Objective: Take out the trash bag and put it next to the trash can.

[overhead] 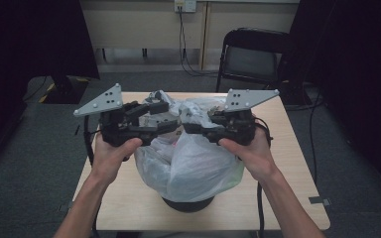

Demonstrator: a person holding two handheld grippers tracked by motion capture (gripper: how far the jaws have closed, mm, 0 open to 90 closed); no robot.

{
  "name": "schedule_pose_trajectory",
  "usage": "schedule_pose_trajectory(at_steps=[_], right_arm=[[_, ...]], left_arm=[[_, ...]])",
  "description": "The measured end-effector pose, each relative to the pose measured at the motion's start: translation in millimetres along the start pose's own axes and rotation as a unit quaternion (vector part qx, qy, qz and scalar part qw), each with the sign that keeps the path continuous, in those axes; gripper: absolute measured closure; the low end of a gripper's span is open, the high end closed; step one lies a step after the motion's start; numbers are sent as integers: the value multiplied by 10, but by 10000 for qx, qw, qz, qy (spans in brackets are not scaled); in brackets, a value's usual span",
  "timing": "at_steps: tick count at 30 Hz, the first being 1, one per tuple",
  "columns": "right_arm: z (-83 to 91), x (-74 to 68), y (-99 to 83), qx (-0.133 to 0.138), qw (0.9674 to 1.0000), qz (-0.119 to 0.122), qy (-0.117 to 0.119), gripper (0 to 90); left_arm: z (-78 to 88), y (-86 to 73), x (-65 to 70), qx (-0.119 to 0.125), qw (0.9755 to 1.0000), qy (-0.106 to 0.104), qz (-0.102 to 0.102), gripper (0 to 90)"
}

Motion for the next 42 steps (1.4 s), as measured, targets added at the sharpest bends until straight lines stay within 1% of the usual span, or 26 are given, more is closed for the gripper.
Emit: schedule_pose_trajectory(at_steps=[2, 3, 6, 8, 11, 13, 14, 16, 17, 19, 20, 22, 24, 25, 27, 28, 29, 30, 31, 33, 35, 37, 38, 39, 41, 42], right_arm=[[49, 28, -2, 153, 9999, -65, -7, 822], [71, 35, -4, 200, 9998, -75, -24, 822], [92, 45, -18, 265, 9996, -101, -46, 821], [97, 62, -52, 290, 9995, -132, -62, 819], [92, 95, -110, 316, 9992, -217, -68, 815], [81, 113, -137, 325, 9991, -253, -52, 814], [75, 121, -145, 336, 9991, -262, -58, 812], [75, 131, -145, 356, 9990, -273, -57, 811], [85, 134, -139, 388, 9988, -285, -69, 811], [112, 146, -124, 465, 9985, -288, -80, 812], [135, 151, -115, 505, 9982, -296, -123, 812], [166, 160, -104, 551, 9979, -299, -154, 812], [195, 166, -94, 581, 9976, -308, -198, 812], [209, 169, -90, 601, 9975, -305, -198, 812], [235, 167, -81, 643, 9972, -304, -210, 812], [245, 164, -78, 657, 9972, -295, -209, 811], [252, 161, -76, 665, 9971, -292, -212, 811], [262, 157, -73, 666, 9971, -282, -216, 811], [269, 155, -71, 666, 9972, -264, -212, 811], [280, 147, -60, 667, 9972, -259, -217, 809], [281, 140, -50, 670, 9973, -236, -196, 807], [263, 125, -33, 658, 9975, -213, -171, 804], [252, 120, -28, 643, 9976, -201, -153, 802], [233, 113, -20, 627, 9978, -192, -131, 799], [185, 99, -1, 588, 9981, -184, -65, 794], [156, 93, 11, 573, 9982, -171, -40, 792]], left_arm=[[97, -81, -46, -9, 9999, 156, -4, 331], [143, -124, -73, -8, 9998, 190, 26, 316], [266, -256, -154, -79, 9990, 419, 112, 285], [336, -336, -197, -52, 9987, 475, 195, 275], [440, -468, -262, -83, 9977, 652, 178, 267], [469, -544, -299, -111, 9974, 665, 264, 271], [474, -580, -316, -102, 9975, 648, 273, 269], [470, -643, -349, -168, 9972, 652, 318, 265], [460, -666, -361, -171, 9974, 615, 344, 254], [430, -696, -371, -157, 9975, 567, 389, 249], [417, -700, -377, -165, 9978, 538, 363, 246], [389, -695, -381, -129, 9980, 493, 384, 243], [358, -683, -385, -192, 9977, 526, 388, 248], [344, -679, -384, -237, 9973, 575, 380, 284], [327, -676, -383, -310, 9969, 628, 367, 413], [328, -676, -380, -311, 9969, 650, 327, 496], [330, -673, -374, -265, 9970, 669, 288, 557], [336, -670, -371, -253, 9973, 633, 277, 594], [345, -666, -375, -262, 9972, 660, 241, 672], [346, -656, -376, -278, 9974, 629, 218, 772], [342, -638, -367, -287, 9971, 679, 189, 824], [332, -602, -339, -161, 9982, 497, 280, 851], [323, -571, -302, -43, 9990, 329, 309, 856], [305, -518, -233, -18, 9994, 269, 205, 862], [263, -431, -141, -61, 9995, 297, 6, 866], [240, -379, -102, -15, 9997, 232, -36, 867]])
Point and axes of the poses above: each handheld gripper's, and its own axes: z roughly backward along the jaws, y roughly out of its top, x roughly to its right, the point moved 2 cm from there along -z, roughly forward along the jaws, and after that the axes turned 6 degrees about -x, right-handed, at the moved point
